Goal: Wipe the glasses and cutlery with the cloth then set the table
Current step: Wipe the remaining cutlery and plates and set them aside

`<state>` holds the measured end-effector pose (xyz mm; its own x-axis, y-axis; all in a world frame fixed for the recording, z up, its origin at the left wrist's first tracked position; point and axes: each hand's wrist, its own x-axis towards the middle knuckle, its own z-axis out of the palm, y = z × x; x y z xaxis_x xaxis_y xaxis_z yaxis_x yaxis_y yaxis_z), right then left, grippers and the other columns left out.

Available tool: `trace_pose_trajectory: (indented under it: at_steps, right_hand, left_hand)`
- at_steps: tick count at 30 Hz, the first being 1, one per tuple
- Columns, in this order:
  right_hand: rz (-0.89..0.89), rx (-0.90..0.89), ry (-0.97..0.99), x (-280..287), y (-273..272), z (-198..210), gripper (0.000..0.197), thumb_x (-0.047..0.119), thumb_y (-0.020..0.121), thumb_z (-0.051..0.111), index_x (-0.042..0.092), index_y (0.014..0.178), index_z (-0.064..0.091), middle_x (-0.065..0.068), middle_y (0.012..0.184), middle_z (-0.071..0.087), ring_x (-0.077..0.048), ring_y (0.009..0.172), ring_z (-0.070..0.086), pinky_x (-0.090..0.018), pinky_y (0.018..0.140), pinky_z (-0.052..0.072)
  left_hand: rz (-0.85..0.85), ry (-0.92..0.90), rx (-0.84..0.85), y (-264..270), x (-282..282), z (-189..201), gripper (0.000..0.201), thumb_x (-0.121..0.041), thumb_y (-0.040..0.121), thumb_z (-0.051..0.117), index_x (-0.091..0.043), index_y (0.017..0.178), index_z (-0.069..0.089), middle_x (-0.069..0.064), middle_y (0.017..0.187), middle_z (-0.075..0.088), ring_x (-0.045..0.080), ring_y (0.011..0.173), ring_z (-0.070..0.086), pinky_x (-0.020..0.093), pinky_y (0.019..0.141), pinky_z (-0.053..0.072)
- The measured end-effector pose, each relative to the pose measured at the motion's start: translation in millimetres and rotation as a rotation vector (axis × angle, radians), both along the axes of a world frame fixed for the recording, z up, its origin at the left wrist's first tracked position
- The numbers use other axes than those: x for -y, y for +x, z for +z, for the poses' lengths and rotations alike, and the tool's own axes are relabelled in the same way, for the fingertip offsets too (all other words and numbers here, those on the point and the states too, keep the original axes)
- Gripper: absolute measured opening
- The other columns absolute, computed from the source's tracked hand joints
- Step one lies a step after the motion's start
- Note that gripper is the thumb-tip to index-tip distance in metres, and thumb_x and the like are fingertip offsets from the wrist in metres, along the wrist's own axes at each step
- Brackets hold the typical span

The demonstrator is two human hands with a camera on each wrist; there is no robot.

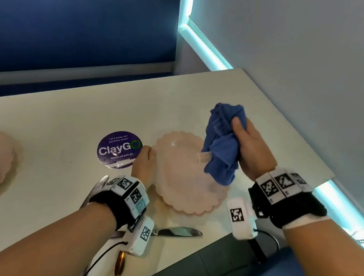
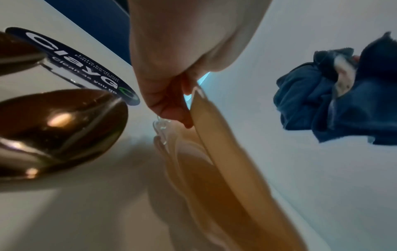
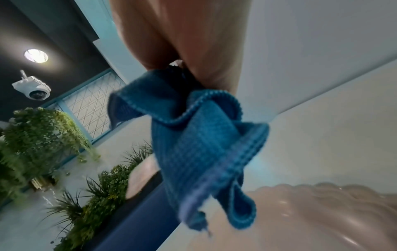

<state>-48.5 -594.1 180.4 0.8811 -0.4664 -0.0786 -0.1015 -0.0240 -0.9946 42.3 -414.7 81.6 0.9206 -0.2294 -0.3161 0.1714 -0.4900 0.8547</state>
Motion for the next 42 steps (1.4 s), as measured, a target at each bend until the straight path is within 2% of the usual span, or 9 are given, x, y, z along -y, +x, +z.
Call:
trace_pose_trajectory:
  at_steps: [6,10,18,21,26,30,33,38,42]
  right_hand:
    - [0.002,-0.009,0.235,-7.5,15.4,5.6,0.044,0.033,0.102,0.028,0.005,0.133,0.044,-0.013,0.117,0.059,-0.02,0.102,0.059,-0.032,0.088,0.049]
    - [0.027,-0.007,0.453,-26.3,32.5,-3.1,0.05,0.039,0.1,0.03,0.005,0.135,0.042,-0.01,0.111,0.059,-0.02,0.097,0.058,-0.032,0.088,0.049]
    - [0.263,-0.098,0.724,-89.8,87.5,-11.3,0.052,0.049,0.096,0.03,0.014,0.111,0.065,-0.008,0.103,0.071,-0.019,0.09,0.069,-0.03,0.078,0.058]
    - [0.37,-0.154,0.74,-131.5,109.9,-10.1,0.055,0.049,0.097,0.029,0.016,0.098,0.073,-0.01,0.101,0.072,-0.02,0.086,0.071,-0.033,0.074,0.059]
    - [0.432,-0.262,0.638,-196.4,140.2,-14.2,0.05,0.052,0.093,0.036,0.015,0.109,0.066,-0.01,0.107,0.067,-0.022,0.09,0.066,-0.039,0.086,0.052]
    - [0.479,-0.328,0.58,-237.4,152.8,-17.6,0.046,0.05,0.094,0.037,0.015,0.11,0.063,-0.009,0.105,0.066,-0.023,0.093,0.062,-0.04,0.092,0.046]
    - [0.491,-0.35,0.57,-256.7,159.2,-20.3,0.044,0.048,0.095,0.038,0.014,0.106,0.064,-0.01,0.102,0.065,-0.023,0.091,0.06,-0.042,0.095,0.044]
    - [0.524,-0.38,0.528,-273.9,167.0,-26.9,0.043,0.046,0.096,0.037,0.013,0.108,0.063,-0.008,0.096,0.065,-0.02,0.084,0.06,-0.035,0.082,0.047]
    - [0.571,-0.382,0.479,-280.5,169.6,-36.2,0.045,0.044,0.098,0.032,0.011,0.116,0.058,-0.007,0.097,0.065,-0.017,0.081,0.062,-0.031,0.075,0.051]
  left_hand:
    - [-0.182,0.278,0.004,4.5,-2.9,-6.4,0.026,-0.005,0.093,0.04,0.008,0.097,0.061,0.024,0.1,0.061,0.03,0.089,0.055,0.03,0.072,0.038]
    - [-0.256,0.313,0.037,8.4,-13.8,2.7,0.043,0.0,0.09,0.042,0.003,0.133,0.044,0.02,0.131,0.048,0.032,0.123,0.046,0.032,0.1,0.035]
    - [0.099,0.261,0.132,56.9,-109.6,31.2,0.03,-0.005,0.089,0.048,-0.009,0.116,0.062,0.014,0.12,0.06,0.026,0.11,0.056,0.026,0.093,0.04]
    - [0.253,0.303,0.123,80.7,-178.3,35.7,0.024,-0.01,0.089,0.053,-0.009,0.109,0.067,0.011,0.117,0.065,0.025,0.11,0.058,0.026,0.094,0.04]
    - [0.458,0.417,0.046,113.9,-282.3,50.3,0.025,-0.014,0.093,0.051,-0.005,0.111,0.066,0.011,0.116,0.064,0.03,0.112,0.056,0.03,0.1,0.039]
    - [0.394,0.788,-0.12,156.1,-357.4,5.5,0.052,-0.034,0.081,0.052,-0.006,0.125,0.054,0.014,0.123,0.06,0.035,0.107,0.059,0.043,0.094,0.049]
    - [0.232,0.923,-0.185,171.8,-381.5,-14.1,0.043,-0.029,0.08,0.059,-0.008,0.118,0.056,0.009,0.109,0.064,0.032,0.097,0.063,0.043,0.088,0.052]
    - [0.058,0.948,-0.295,162.6,-382.2,7.9,0.052,-0.032,0.063,0.073,-0.016,0.111,0.061,0.006,0.108,0.063,0.029,0.102,0.061,0.04,0.093,0.049]
    - [0.19,0.803,-0.173,173.9,-388.7,-7.1,0.048,-0.029,0.079,0.061,-0.018,0.125,0.051,0.011,0.107,0.064,0.031,0.095,0.063,0.039,0.09,0.051]
